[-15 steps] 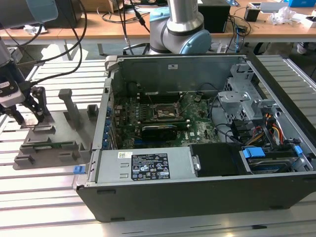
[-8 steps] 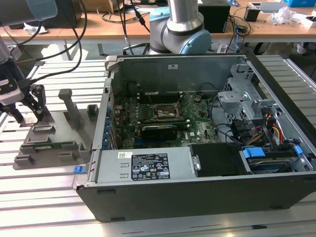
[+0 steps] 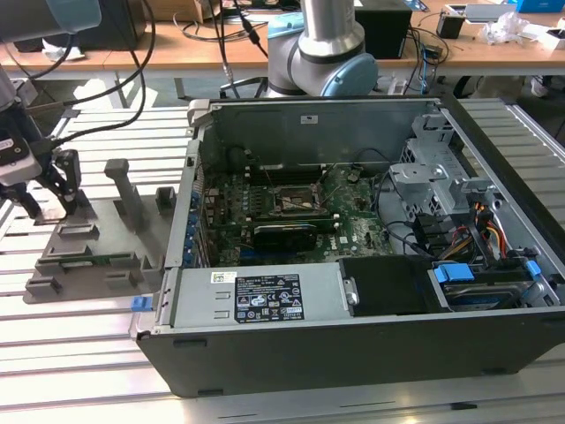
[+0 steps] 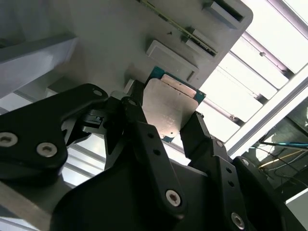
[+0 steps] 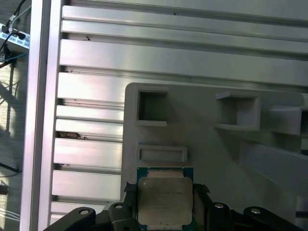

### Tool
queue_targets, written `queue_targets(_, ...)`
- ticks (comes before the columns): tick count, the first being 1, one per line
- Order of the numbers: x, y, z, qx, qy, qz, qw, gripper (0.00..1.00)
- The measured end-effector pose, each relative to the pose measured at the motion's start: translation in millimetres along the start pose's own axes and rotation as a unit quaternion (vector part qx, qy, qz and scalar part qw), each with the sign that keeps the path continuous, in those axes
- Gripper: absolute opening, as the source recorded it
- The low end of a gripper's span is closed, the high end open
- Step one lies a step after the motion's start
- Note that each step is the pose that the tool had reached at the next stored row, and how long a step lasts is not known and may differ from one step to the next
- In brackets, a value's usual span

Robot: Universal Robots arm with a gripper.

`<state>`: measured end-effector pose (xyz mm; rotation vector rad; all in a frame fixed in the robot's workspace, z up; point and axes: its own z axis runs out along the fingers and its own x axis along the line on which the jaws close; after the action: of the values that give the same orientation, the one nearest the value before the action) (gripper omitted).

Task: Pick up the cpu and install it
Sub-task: 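Pick up the cpu and move it towards the insertion slot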

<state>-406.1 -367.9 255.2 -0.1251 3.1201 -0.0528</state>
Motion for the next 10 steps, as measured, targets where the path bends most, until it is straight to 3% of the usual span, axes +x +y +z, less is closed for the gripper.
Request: queue_targets(10,-0.3,-0.6,-18.7,0.0,0.0,0.0,1.0,0.55)
